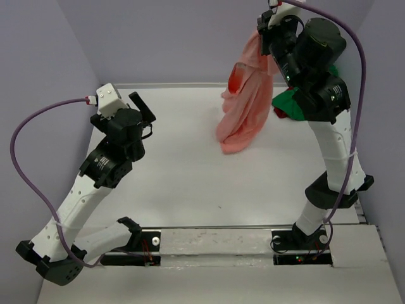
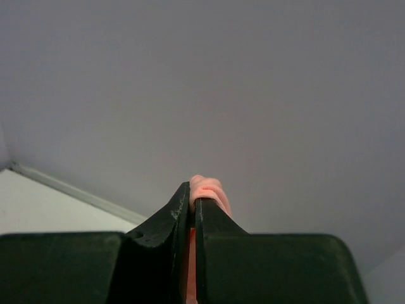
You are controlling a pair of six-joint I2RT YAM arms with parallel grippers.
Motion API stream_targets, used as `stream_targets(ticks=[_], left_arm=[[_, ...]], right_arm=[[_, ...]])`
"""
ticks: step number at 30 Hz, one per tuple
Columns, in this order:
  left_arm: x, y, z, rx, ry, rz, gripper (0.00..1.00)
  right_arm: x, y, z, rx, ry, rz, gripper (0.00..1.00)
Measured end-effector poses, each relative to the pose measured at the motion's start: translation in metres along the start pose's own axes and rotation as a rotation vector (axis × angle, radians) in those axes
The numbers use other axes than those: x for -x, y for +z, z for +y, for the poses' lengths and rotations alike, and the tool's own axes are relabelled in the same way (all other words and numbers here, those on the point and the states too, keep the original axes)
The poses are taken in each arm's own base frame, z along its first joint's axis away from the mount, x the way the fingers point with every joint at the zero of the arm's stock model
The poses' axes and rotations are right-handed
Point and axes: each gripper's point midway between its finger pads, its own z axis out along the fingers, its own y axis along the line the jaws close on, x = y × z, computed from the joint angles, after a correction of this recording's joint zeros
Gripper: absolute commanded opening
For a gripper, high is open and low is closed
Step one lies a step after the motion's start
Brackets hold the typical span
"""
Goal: Fold and stack the t-shirts
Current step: Move the tshirt to the center of the board
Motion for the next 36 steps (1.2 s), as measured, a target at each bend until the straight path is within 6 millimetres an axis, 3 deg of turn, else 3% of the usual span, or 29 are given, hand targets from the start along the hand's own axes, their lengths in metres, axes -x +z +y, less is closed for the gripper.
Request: stream_targets(ticks=[1,2,3,5,9,13,15,18,23,26,29,31,32,33,34,36], left_arm=[[0.000,-0.001,-0.001,-0.006,-0.002,0.000,0.99],[0.001,-0.003,-0.002,-0.014,-0.006,-0.001,0.99],[0.002,-0.005,-0.003,-0.022,-0.010,-0.002,0.99],[0.004,-0.010,-0.004,-0.039,-0.020,-0.005,0.99],[0.002,-0.016,-0.005,-0.062,-0.031,-0.002,0.99],[-0.007,-0.016,-0.002,-0.057,-0.023,0.007,0.99],[-0.012,-0.015,0.000,-0.047,-0.013,0.011,0.99],[-0.018,-0.012,-0.001,-0.034,0.001,0.017,0.99],[-0.026,-0.007,-0.007,-0.029,0.016,0.031,0.99],[-0.031,-0.006,-0.010,-0.034,0.024,0.040,0.99],[-0.033,-0.005,-0.012,-0.037,0.026,0.042,0.99],[-0.033,-0.005,-0.013,-0.039,0.025,0.040,0.99],[-0.032,-0.005,-0.013,-0.040,0.024,0.039,0.99],[-0.033,-0.005,-0.014,-0.040,0.025,0.039,0.99],[-0.033,-0.004,-0.014,-0.041,0.027,0.039,0.99],[-0.036,-0.003,-0.016,-0.041,0.037,0.044,0.99]], right_arm=[[0.025,-0.008,0.005,0.006,-0.006,-0.072,0.00],[0.064,-0.024,0.011,0.013,-0.023,-0.184,0.00],[0.072,-0.028,0.012,0.016,-0.021,-0.208,0.00],[0.115,-0.052,0.017,0.022,-0.038,-0.339,0.00],[0.201,-0.123,0.017,0.034,-0.011,-0.620,0.00],[0.242,-0.172,-0.006,-0.003,0.015,-0.776,0.00],[0.247,-0.178,-0.017,-0.037,0.010,-0.802,0.00],[0.247,-0.178,-0.018,-0.062,0.001,-0.794,0.00],[0.237,-0.157,0.036,-0.002,-0.065,-0.770,0.00],[0.215,-0.126,0.078,0.029,-0.167,-0.710,0.00],[0.178,-0.083,0.090,0.016,-0.278,-0.612,0.00],[0.154,-0.055,0.070,-0.034,-0.334,-0.543,0.00],[0.138,-0.038,0.046,-0.083,-0.358,-0.496,0.00],[0.120,-0.021,0.011,-0.154,-0.382,-0.439,0.00],[0.106,-0.011,-0.014,-0.200,-0.390,-0.397,0.00],[0.073,0.004,-0.085,-0.325,-0.408,-0.295,0.00]])
